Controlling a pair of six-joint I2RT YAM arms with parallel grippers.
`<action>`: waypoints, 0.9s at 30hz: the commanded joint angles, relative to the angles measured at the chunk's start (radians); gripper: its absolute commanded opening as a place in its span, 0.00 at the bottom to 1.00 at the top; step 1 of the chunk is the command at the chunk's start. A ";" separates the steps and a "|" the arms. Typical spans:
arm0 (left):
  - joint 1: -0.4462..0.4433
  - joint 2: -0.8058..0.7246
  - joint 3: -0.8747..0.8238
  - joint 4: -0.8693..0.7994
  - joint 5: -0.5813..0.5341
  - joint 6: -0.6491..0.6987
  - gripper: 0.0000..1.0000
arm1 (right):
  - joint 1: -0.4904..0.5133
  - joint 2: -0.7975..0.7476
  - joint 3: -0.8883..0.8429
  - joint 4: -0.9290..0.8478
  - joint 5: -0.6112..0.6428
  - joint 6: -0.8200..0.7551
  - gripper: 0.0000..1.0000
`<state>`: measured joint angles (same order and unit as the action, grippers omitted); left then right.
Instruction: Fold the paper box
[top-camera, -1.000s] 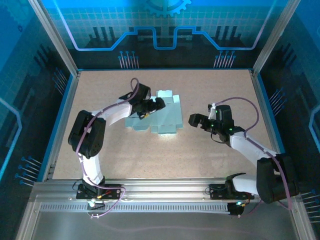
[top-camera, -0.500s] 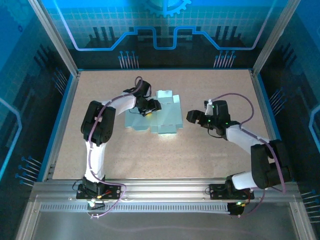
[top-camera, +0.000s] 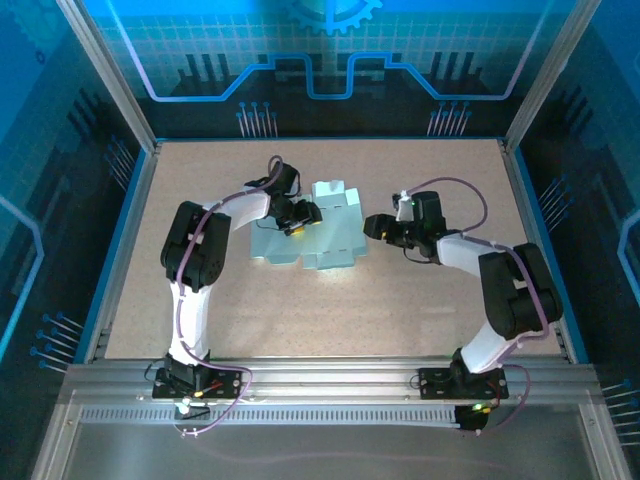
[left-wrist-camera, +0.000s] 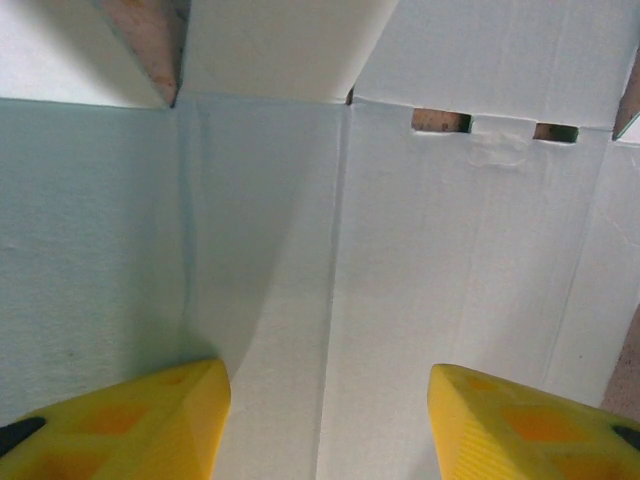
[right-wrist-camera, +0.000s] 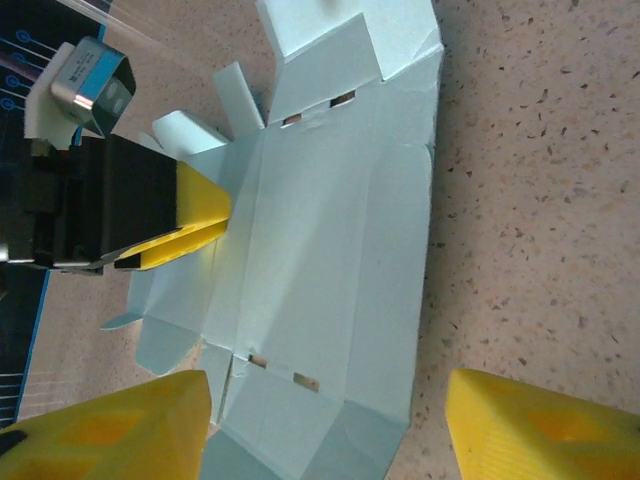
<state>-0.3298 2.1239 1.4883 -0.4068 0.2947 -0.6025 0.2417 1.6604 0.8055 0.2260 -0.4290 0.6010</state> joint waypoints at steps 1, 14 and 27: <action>0.000 0.017 -0.028 -0.070 0.038 -0.010 0.57 | 0.020 0.054 0.035 0.052 -0.033 -0.006 0.63; 0.002 0.021 -0.021 -0.078 0.054 -0.004 0.58 | 0.042 0.219 0.118 0.118 -0.062 0.000 0.60; 0.002 0.018 -0.022 -0.070 0.066 -0.011 0.58 | 0.059 0.271 0.155 0.111 -0.064 -0.010 0.44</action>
<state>-0.3298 2.1239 1.4883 -0.4145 0.3351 -0.6025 0.2897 1.9133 0.9390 0.3195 -0.4892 0.6025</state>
